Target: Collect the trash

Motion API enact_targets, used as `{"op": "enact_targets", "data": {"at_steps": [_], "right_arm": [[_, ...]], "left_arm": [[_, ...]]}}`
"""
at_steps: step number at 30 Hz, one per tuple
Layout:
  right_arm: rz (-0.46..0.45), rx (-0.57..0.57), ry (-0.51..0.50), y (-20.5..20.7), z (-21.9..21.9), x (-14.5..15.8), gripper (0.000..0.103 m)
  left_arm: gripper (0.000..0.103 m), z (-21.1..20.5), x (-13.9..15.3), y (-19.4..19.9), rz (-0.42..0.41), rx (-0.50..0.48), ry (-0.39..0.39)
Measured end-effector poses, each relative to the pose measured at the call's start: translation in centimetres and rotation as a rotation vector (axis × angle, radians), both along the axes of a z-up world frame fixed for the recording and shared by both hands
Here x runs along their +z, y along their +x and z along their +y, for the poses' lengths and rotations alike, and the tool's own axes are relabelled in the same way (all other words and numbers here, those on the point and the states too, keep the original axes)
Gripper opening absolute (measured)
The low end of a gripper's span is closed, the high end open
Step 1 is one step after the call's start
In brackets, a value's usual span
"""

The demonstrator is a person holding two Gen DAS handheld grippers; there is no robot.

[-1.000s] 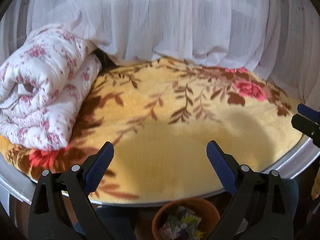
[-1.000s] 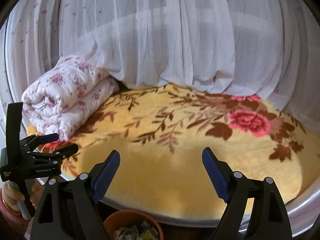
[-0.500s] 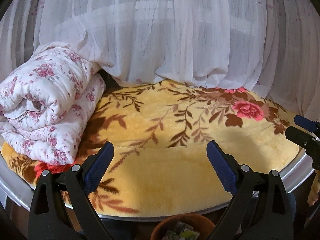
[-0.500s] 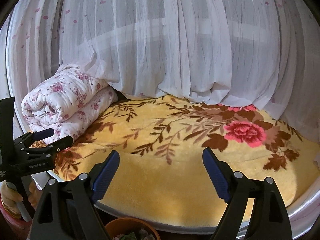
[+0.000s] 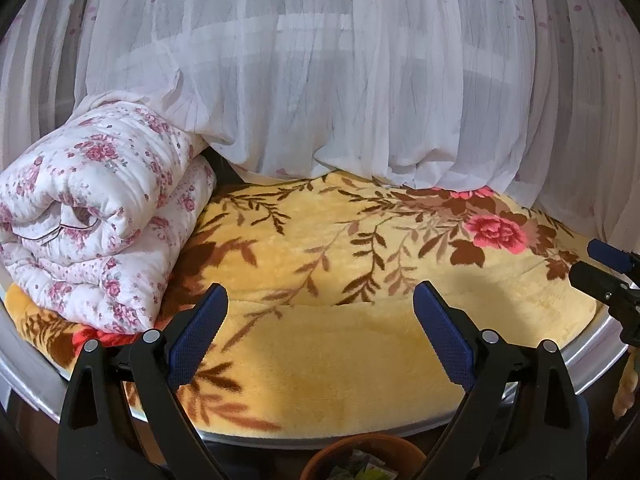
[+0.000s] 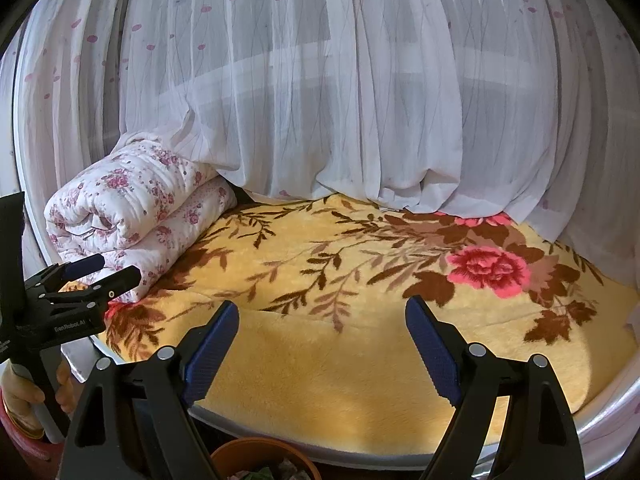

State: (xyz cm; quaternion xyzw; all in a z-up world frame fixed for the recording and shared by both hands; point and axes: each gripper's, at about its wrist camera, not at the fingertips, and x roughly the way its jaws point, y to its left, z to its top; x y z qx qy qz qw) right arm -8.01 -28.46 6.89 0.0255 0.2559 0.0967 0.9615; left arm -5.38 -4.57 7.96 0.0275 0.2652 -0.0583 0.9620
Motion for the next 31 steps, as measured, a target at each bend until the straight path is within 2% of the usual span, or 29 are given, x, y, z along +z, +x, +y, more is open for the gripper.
{"op": "enact_targets", "data": {"at_steps": [31], "right_arm": [[0.004, -0.004, -0.005, -0.17, 0.19, 0.02, 0.086]], "left_arm": [[0.091, -0.04, 0.36, -0.10, 0.000, 0.041, -0.018]]}}
